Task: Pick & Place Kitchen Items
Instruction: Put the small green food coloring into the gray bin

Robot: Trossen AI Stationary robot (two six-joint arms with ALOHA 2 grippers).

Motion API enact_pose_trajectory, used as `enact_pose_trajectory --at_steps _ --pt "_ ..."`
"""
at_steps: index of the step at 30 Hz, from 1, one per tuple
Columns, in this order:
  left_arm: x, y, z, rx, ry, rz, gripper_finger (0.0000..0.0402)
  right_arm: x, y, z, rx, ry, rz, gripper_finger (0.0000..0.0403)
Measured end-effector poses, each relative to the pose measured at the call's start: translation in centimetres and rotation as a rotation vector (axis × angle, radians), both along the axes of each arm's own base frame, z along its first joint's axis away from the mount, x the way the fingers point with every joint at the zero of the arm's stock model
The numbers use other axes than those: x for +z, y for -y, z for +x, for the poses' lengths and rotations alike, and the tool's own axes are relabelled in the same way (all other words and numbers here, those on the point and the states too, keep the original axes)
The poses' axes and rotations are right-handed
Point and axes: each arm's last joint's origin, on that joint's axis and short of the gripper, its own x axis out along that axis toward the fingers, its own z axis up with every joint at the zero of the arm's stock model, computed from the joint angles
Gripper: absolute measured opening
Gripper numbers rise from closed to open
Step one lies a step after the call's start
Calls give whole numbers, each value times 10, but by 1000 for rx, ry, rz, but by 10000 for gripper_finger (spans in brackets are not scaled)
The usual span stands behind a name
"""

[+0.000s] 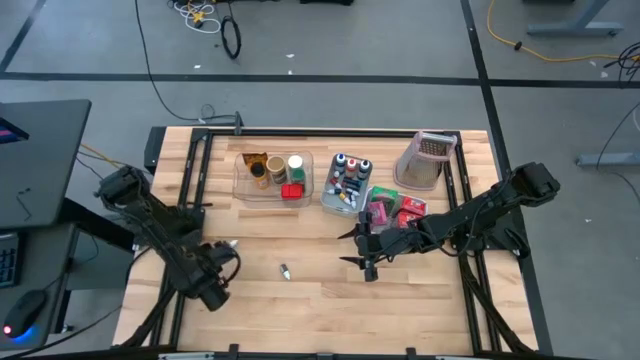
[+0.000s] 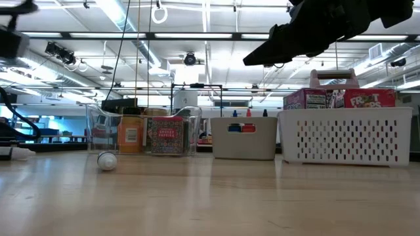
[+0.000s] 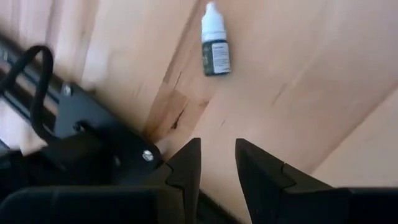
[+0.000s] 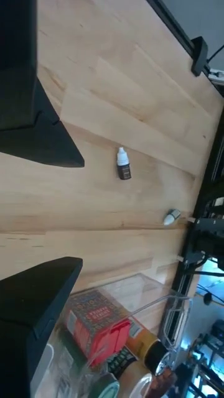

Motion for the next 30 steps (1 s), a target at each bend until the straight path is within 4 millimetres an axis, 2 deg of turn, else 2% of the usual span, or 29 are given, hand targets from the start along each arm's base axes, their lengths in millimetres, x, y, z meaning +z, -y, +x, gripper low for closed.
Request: enact_pose_trajectory --at_steps 3,8,16,20,25,30 --pt "0 -10 10 -46 -76 -31 108 2 0 1 -1 17 9 261" --pt "0 -29 29 53 -72 -41 128 3 0 1 19 29 -30 261" --pt "-2 -48 49 -286 -164 -98 212 3 0 1 19 29 -29 261" --pt "-2 -57 55 -466 -214 -66 248 3 0 1 19 28 -30 261" --pt "-12 -66 60 -662 -242 -96 262 3 0 1 19 28 -30 261" --pt "-25 -71 52 -774 -306 -103 258 3 0 1 19 29 -29 261"
